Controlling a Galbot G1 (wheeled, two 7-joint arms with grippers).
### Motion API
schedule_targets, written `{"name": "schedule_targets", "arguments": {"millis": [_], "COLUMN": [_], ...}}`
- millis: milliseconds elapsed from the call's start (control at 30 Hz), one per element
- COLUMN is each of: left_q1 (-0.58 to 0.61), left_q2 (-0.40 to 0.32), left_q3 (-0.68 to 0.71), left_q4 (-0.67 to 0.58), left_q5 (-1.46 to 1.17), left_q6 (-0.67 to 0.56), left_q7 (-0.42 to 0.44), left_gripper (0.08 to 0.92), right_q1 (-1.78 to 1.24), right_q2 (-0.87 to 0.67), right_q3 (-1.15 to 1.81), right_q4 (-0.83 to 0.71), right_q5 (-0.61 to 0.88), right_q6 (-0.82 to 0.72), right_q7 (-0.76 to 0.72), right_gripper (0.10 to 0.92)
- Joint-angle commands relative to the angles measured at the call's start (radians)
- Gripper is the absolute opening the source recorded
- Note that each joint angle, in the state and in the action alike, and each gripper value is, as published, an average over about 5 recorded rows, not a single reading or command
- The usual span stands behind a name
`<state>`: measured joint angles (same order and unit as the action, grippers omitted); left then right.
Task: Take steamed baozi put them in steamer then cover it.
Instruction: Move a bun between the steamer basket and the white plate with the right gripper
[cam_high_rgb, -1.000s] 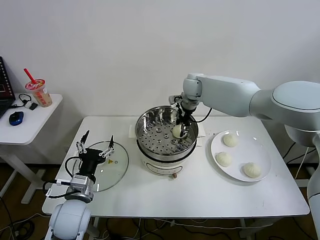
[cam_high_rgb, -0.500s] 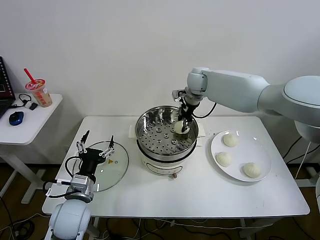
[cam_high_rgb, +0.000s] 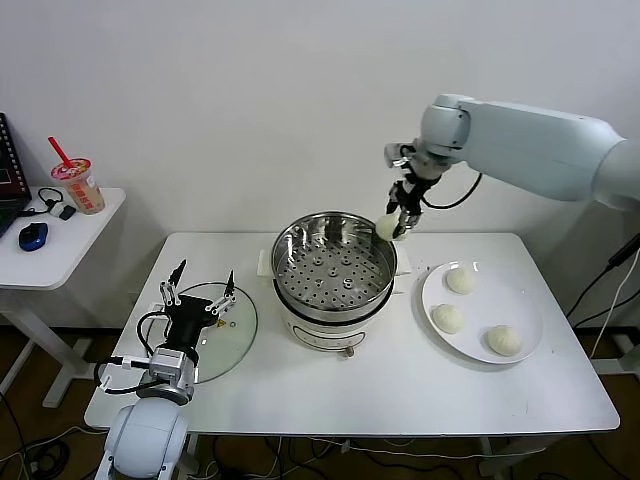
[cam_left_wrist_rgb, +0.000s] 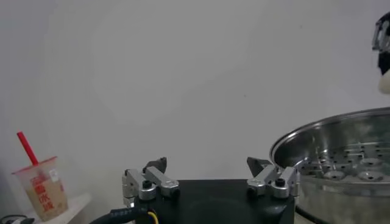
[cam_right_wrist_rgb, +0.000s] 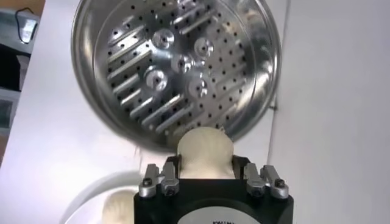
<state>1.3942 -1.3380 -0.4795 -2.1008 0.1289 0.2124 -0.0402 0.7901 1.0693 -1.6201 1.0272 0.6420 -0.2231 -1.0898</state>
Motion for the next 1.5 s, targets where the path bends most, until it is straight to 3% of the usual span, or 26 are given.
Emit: {"name": "schedule_targets", "arguments": {"millis": [33, 300, 533, 1000, 1500], "left_q1": [-0.001, 0.008, 0.012, 0.026, 0.041], "left_q2": [-0.001, -0.002, -0.011, -0.01, -0.008], "left_q3": [0.01, 0.023, 0.032, 0.028, 0.022], "left_q4": [-0.002, -0.003, 0.001, 0.008, 0.007], "left_q5": [0.01, 0.024, 0.037, 0.05, 0.055], "left_q6": [0.006, 0.009, 0.012, 0.019, 0.014], "left_q7": [0.0, -0.002, -0.005, -0.01, -0.009], "left_gripper": [0.823, 0.823, 0.823, 0.823, 0.823], "right_q1": [0.0, -0.216, -0.435, -0.613, -0.693], "right_q2": [-0.286, -0.464, -0.507, -0.38, -0.271], "right_q3": [0.029, 0.19, 0.409, 0.623, 0.715], "right_q4": [0.096, 0.049, -0.086, -0.349, -0.435], "right_q5": [-0.118, -0.328, -0.464, -0.6, -0.639], "right_q6": [0.003, 0.014, 0.026, 0.088, 0.107], "right_q7": [0.001, 0.0, -0.001, -0.007, -0.005], "right_gripper": [0.568, 0.571, 0.568, 0.583, 0.585]}}
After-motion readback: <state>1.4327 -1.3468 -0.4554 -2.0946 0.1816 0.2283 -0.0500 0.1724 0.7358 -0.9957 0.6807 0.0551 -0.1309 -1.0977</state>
